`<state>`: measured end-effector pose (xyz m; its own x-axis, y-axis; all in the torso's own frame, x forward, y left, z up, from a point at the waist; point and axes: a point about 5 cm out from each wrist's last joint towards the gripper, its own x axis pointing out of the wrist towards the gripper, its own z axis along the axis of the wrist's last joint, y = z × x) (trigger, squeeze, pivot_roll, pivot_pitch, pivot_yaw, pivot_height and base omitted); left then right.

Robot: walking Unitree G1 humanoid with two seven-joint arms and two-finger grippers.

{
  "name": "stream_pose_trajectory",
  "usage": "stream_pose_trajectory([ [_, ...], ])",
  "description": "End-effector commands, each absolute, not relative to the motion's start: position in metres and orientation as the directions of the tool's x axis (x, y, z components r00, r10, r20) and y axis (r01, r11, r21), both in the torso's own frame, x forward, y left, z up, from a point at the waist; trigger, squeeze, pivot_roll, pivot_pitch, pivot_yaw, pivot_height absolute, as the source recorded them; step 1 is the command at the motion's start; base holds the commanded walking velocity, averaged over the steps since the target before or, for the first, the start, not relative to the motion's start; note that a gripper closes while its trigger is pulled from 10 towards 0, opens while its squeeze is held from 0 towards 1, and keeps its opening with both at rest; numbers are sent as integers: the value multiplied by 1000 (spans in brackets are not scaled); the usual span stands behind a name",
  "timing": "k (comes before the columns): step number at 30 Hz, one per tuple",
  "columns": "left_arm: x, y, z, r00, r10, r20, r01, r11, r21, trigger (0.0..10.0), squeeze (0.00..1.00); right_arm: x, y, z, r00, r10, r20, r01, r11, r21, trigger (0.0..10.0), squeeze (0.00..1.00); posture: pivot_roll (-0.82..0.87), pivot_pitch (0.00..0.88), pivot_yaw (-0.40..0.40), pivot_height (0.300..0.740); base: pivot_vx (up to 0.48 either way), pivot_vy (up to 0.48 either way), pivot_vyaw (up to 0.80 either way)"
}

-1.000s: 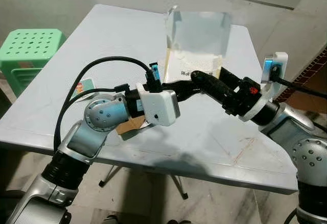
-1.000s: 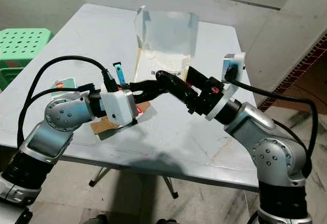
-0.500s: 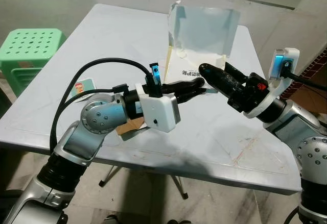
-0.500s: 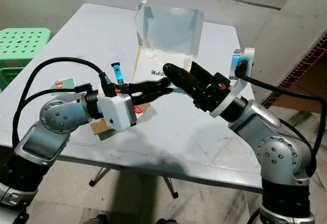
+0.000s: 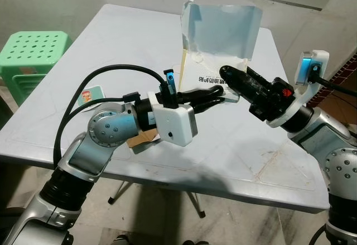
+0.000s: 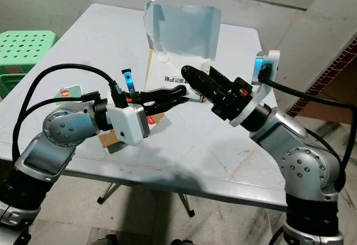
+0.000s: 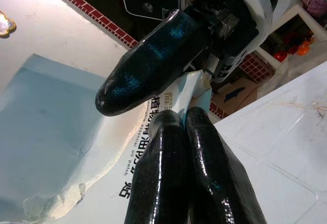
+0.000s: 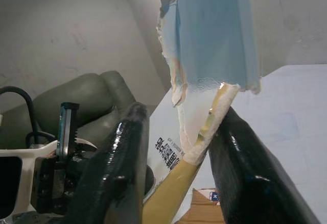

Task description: Picking trash to rubbish bin

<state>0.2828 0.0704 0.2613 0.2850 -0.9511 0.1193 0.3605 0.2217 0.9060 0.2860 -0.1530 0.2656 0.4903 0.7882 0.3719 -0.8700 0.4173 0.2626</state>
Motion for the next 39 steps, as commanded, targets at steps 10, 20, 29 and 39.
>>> stream_pose_trajectory([
  [10,278,68,264,260,-958,118,336,204,919,10000,0,286,-160,272,494,776,393,-869,429,245,0,0,29,178,-124,740,0,0,0],
  [20,279,68,264,269,-956,116,344,207,916,10000,0,284,-160,272,490,775,400,-872,422,249,0,0,31,184,-122,740,0,0,0],
  [29,281,70,267,277,-953,124,347,220,912,10000,0,285,-160,273,488,774,403,-873,421,248,0,0,33,189,-122,740,0,0,0],
  [39,282,71,269,280,-951,132,352,229,908,10000,0,285,-160,273,488,774,404,-872,421,248,0,0,32,188,-121,740,0,0,0],
])
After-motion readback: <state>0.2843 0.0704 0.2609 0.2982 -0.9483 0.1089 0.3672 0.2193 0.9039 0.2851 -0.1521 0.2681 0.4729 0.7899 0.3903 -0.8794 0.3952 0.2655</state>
